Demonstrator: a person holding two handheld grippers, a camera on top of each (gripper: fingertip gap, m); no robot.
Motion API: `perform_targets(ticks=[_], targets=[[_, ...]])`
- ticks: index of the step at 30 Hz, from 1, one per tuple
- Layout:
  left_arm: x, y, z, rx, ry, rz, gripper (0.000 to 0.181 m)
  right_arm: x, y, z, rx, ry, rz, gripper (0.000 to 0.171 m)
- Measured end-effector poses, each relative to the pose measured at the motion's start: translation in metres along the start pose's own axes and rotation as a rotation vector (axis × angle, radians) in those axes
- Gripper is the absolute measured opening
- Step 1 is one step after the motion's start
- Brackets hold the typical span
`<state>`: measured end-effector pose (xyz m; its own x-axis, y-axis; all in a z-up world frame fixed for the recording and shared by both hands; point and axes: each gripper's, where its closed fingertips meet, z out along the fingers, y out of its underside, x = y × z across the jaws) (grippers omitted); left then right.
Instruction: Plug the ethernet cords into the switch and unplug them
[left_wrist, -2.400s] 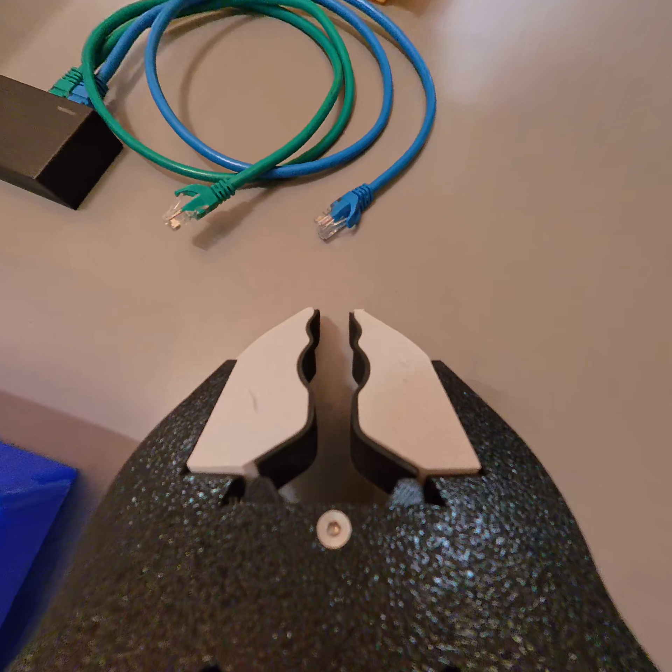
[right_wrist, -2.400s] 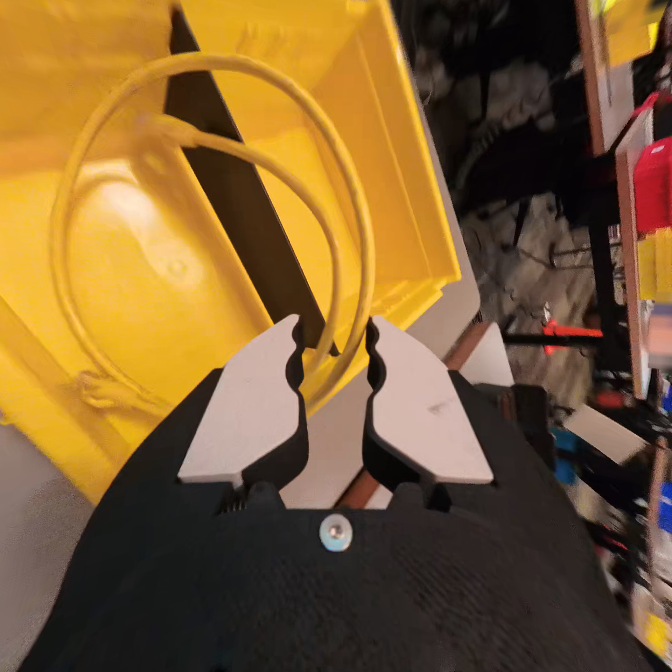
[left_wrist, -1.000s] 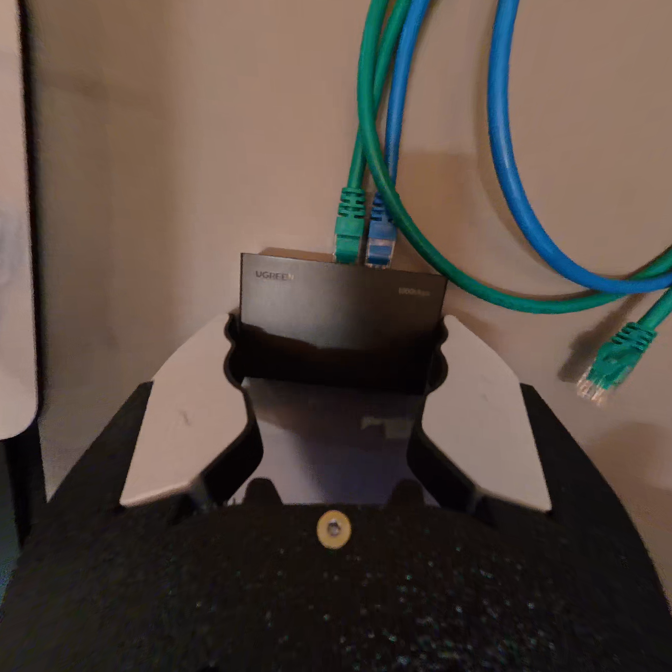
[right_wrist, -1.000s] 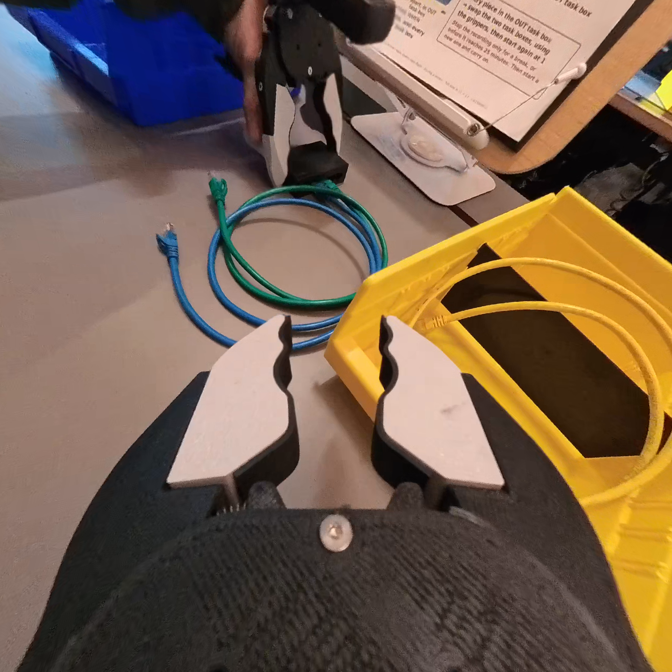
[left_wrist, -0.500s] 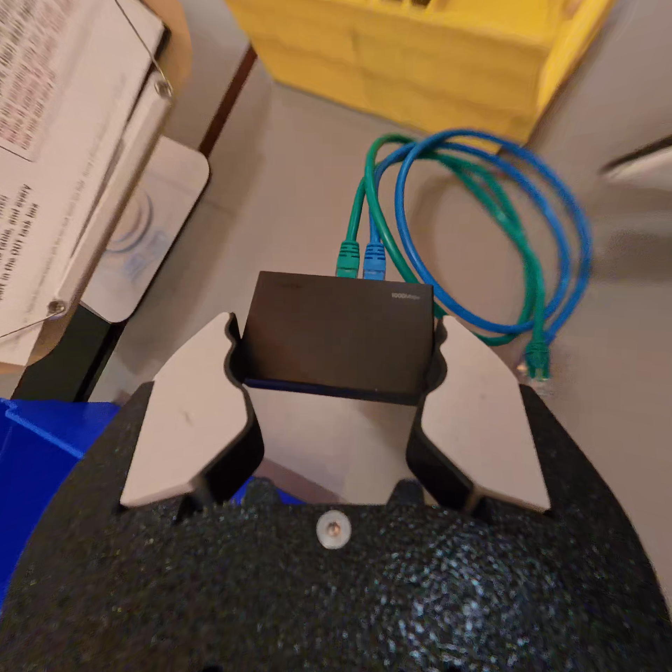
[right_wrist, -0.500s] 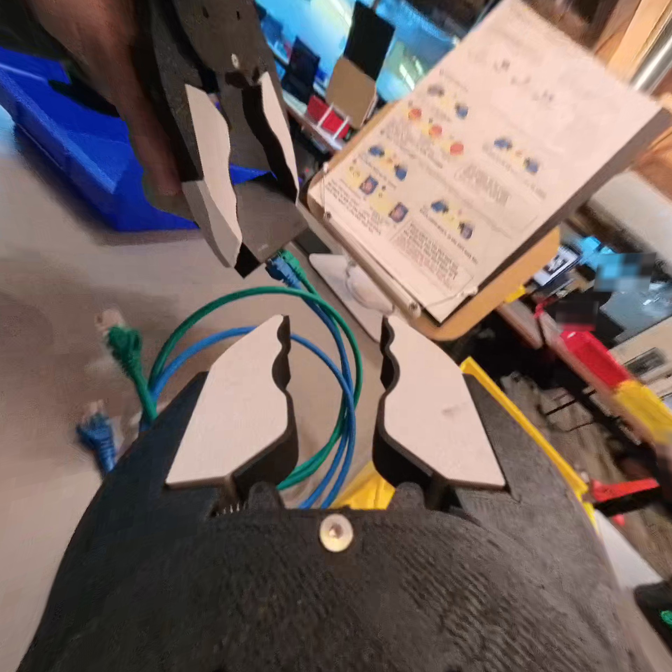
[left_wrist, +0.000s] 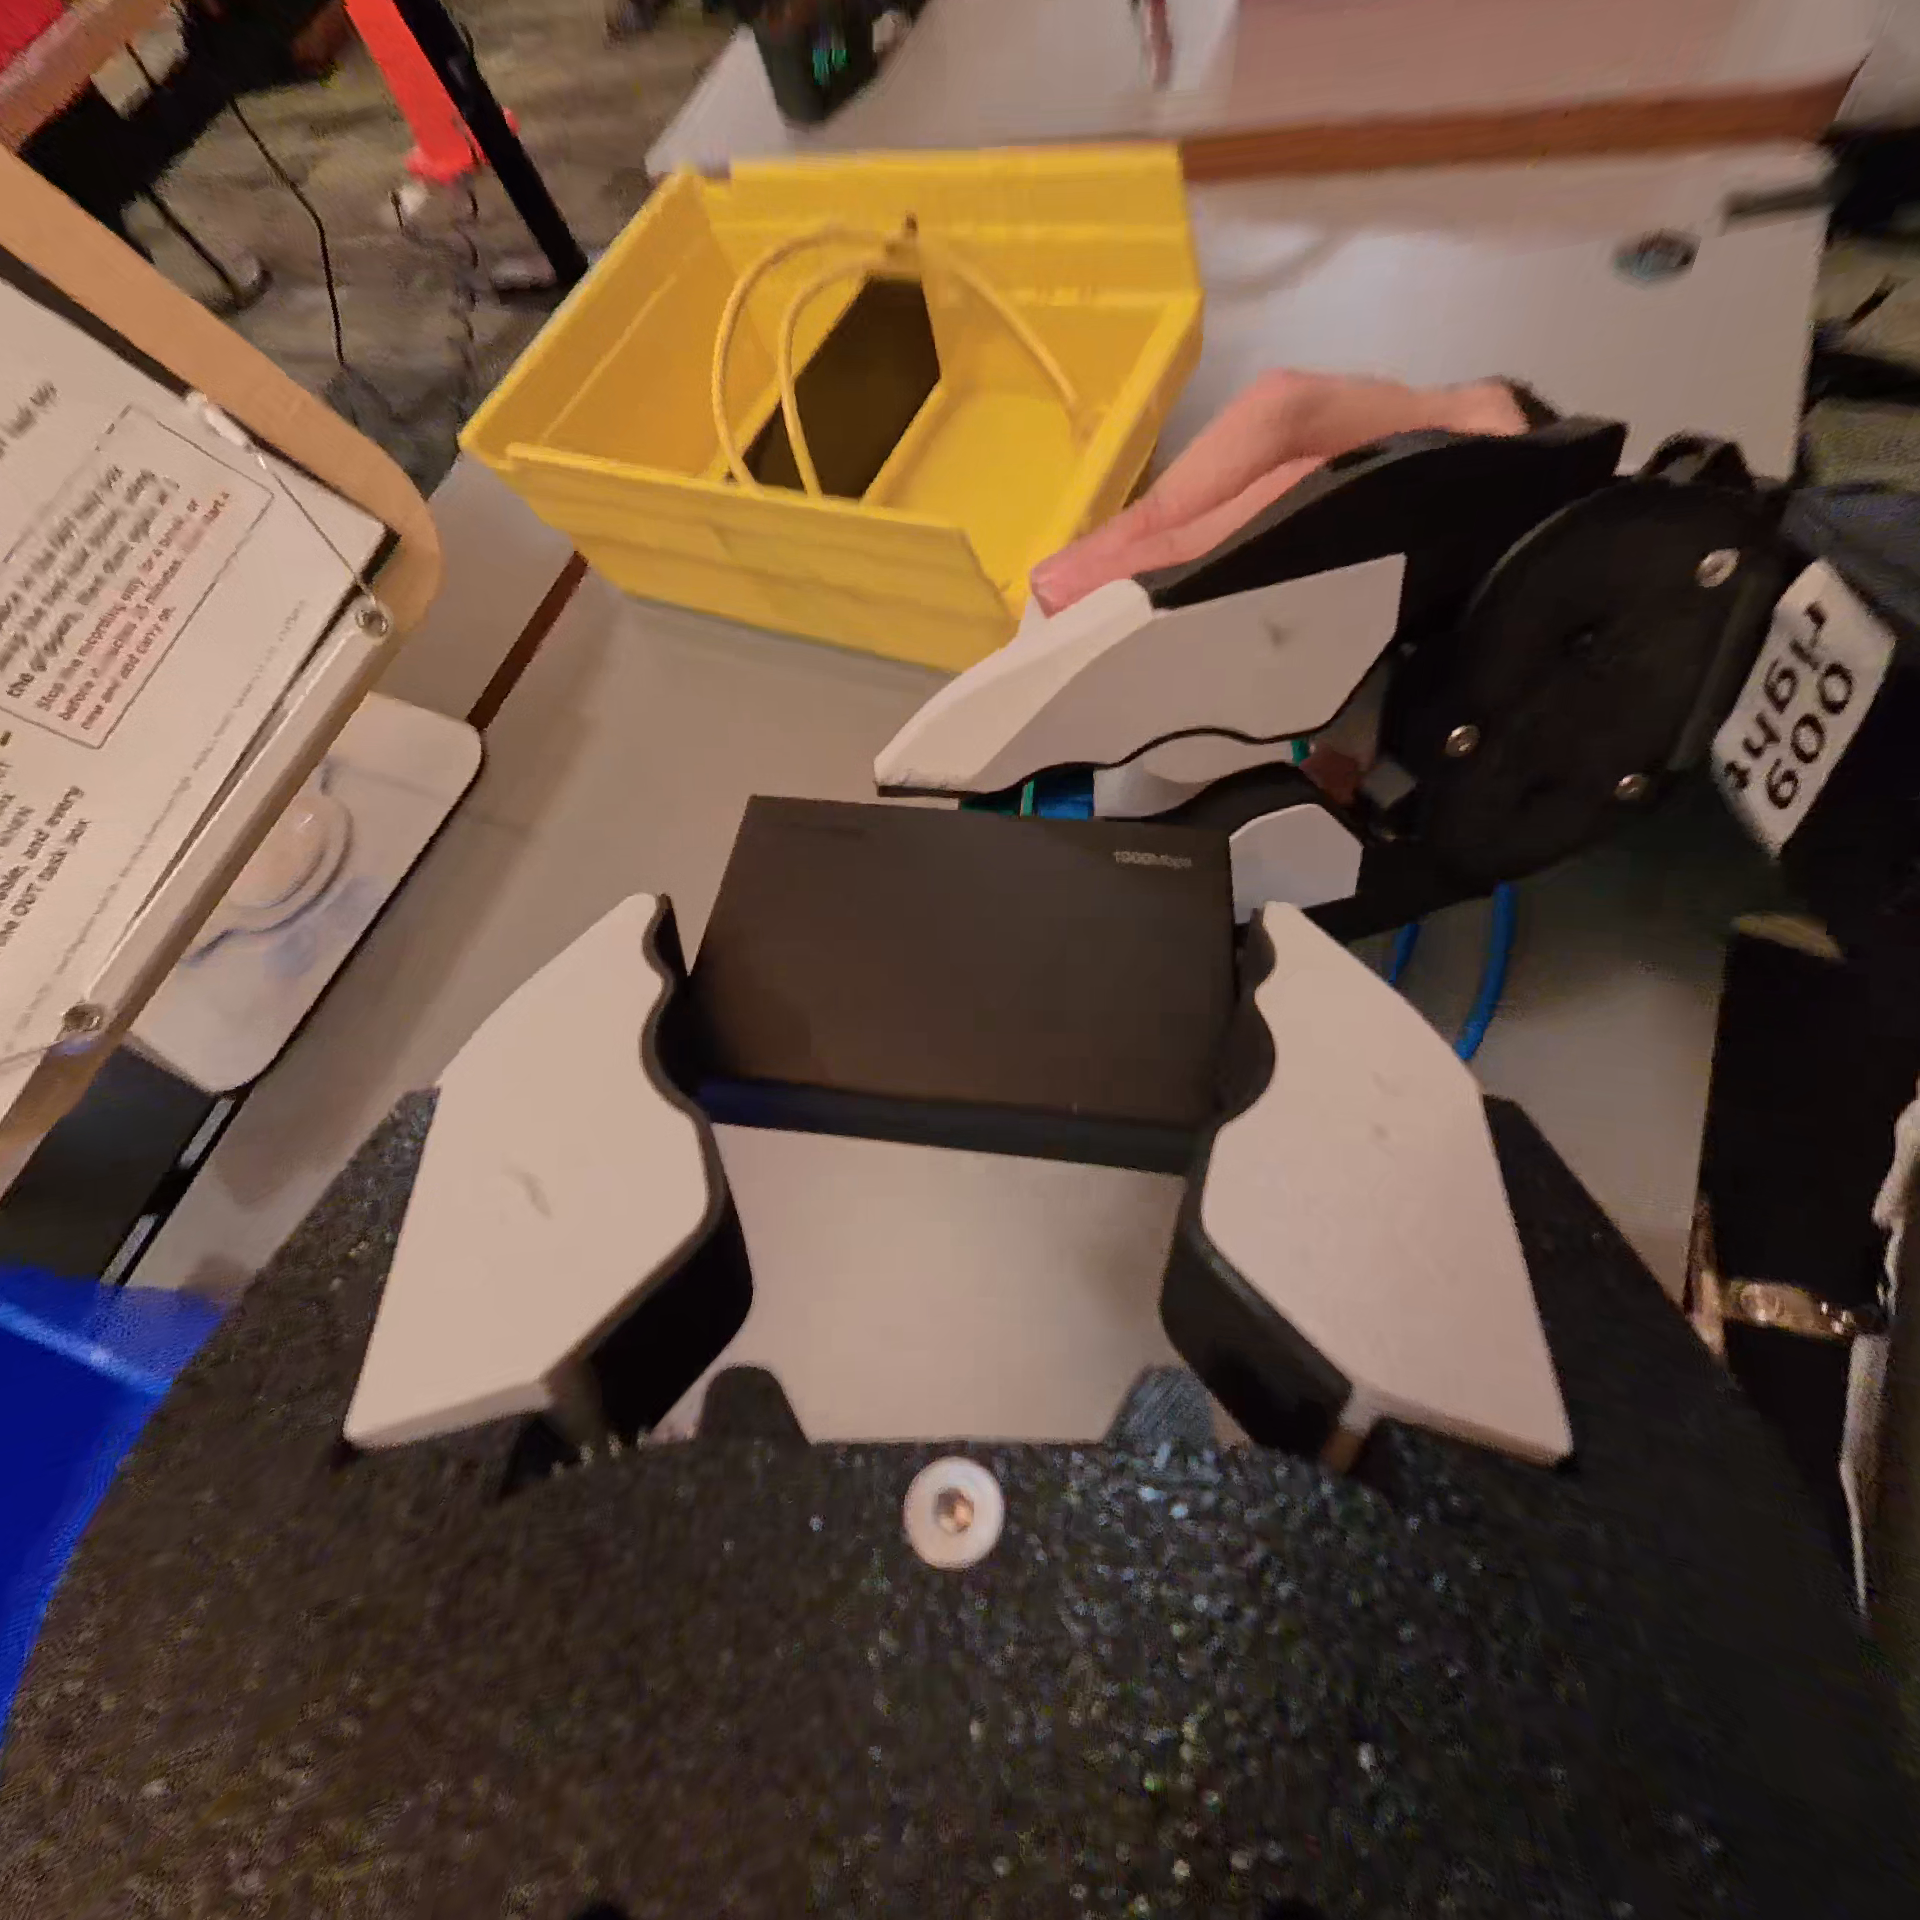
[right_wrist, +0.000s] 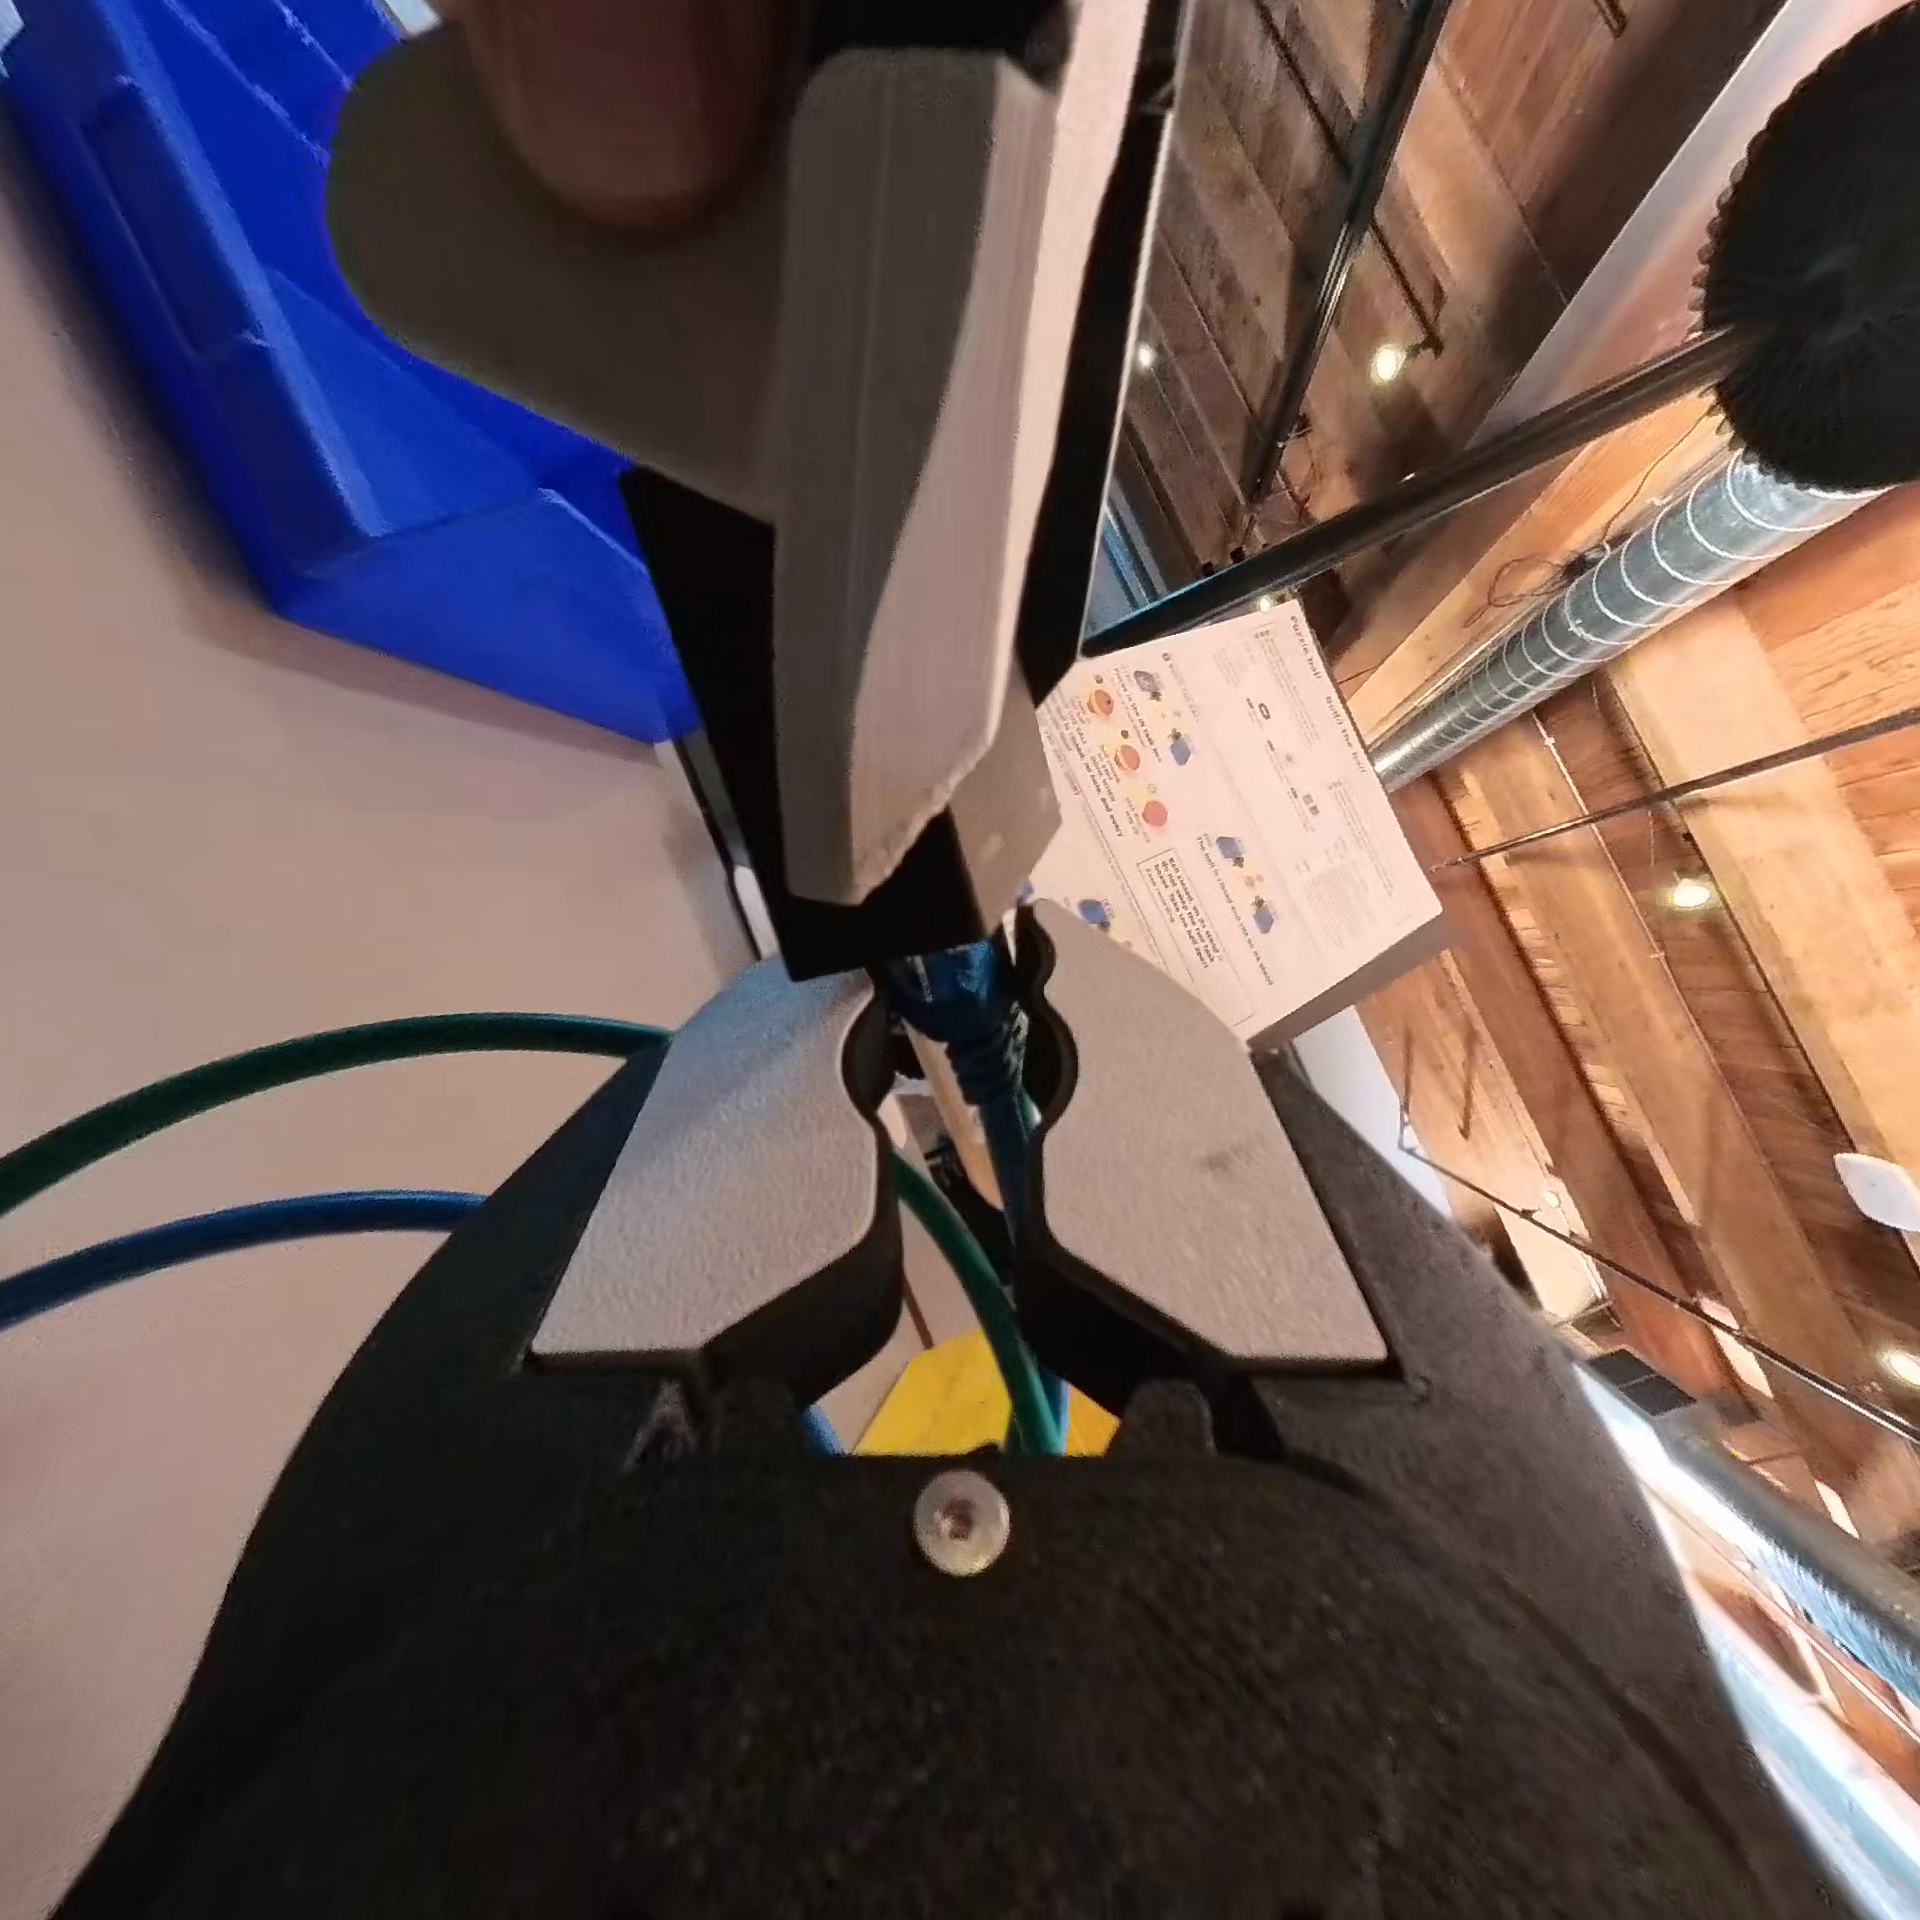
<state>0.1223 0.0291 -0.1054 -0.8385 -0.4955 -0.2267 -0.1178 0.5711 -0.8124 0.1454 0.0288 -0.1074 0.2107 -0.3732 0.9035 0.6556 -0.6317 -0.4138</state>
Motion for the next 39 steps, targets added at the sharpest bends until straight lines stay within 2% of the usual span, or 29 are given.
perform_targets(ticks=[4,7,9,14,18,23,27,30,33,35,39], targets=[[0.003,-0.005,0.001,0.171,0.036,-0.093,0.1,-0.001,0.007,-0.002,-0.022,-0.012,-0.124,0.018],[-0.009,0.001,0.001,0.249,0.061,-0.371,0.102,0.008,0.022,-0.005,-0.069,0.053,-0.184,0.017],[-0.009,0.004,0.001,0.298,0.143,-0.559,0.097,0.011,0.027,-0.007,-0.06,0.059,-0.202,0.016],[0.012,0.009,0.012,0.326,0.388,-0.895,0.073,0.01,0.036,-0.007,-0.08,0.05,-0.306,0.016],[0.019,0.002,0.014,0.434,0.563,-1.147,0.033,0.0,0.042,-0.006,-0.092,-0.009,-0.33,0.016],[0.011,0.017,0.025,0.584,0.598,-1.272,0.03,-0.019,0.053,-0.005,-0.123,-0.175,-0.215,0.022],[-0.005,0.029,0.024,0.748,0.58,-1.366,0.027,-0.018,0.05,-0.018,-0.098,-0.316,0.073,0.036],[-0.019,0.036,0.023,0.815,0.545,-1.406,0.027,0.007,0.049,-0.028,-0.161,-0.251,0.45,0.047],[-0.028,0.042,0.018,0.875,0.543,-1.46,0.027,0.01,0.036,-0.044,-0.174,-0.19,1.06,0.038],[-0.029,0.043,0.016,0.899,0.557,-1.477,0.026,-0.005,0.018,-0.047,-0.071,-0.217,1.446,0.031],[-0.022,0.042,0.013,0.934,0.581,-1.493,0.027,-0.038,0.02,-0.033,-0.028,-0.245,1.932,0.025]])
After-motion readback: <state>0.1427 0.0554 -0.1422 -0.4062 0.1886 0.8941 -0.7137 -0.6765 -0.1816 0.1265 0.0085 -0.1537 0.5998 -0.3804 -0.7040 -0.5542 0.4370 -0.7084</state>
